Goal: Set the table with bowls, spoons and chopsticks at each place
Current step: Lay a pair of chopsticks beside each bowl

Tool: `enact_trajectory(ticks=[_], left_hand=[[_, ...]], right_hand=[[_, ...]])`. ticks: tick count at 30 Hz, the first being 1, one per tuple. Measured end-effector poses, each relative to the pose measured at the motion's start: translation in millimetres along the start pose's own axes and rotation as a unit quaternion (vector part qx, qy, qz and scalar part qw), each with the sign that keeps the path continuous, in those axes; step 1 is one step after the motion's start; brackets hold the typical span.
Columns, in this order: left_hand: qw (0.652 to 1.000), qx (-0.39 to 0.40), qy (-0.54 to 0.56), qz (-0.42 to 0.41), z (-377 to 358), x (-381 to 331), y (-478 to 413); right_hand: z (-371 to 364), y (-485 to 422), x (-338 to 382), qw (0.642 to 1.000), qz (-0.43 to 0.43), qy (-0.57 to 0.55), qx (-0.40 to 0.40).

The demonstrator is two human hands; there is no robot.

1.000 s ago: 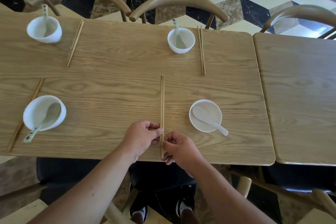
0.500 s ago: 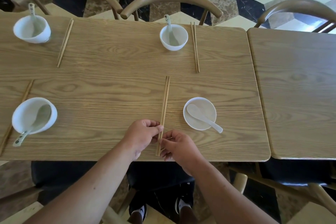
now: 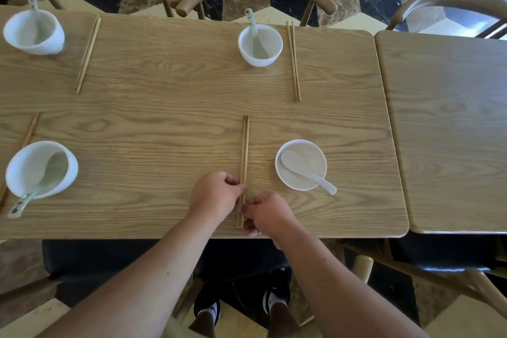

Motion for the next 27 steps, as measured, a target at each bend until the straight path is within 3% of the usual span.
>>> enact_trajectory(ticks=[2, 5, 18, 21, 27], left_hand=[[0.995, -0.025, -0.096, -0.026, 1, -8, 2], [0.987, -0.046, -0.153, -0.028, -2, -18, 4], [0.978, -0.063, -0.197, -0.033, -11, -20, 3], [0.978, -0.064, -0.195, -0.032, -11, -20, 3], [0.976, -0.072, -0.203, -0.040, -12, -21, 4]], right_hand=[[0, 1, 1, 1.000, -0.001, 0.011, -0.004], [0, 4, 1, 1.000, 0.000, 0.024, -0.020], [-13, 6, 3, 0.968, 0.053, 0.220, -0.113], [-12, 10, 4, 0.965, 0.063, 0.217, -0.131], [-11, 16, 12, 0.946, 0.085, 0.293, -0.112]])
Point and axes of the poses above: each hand's wrist, its own y-axis away from the middle knuckle, its own z-axis out of the back of the hand, x = y × z, the point moved 2 cm from there along -y, towards the middle knuckle, and after that the axes turned 5 degrees about -x, right-handed, at the moved point
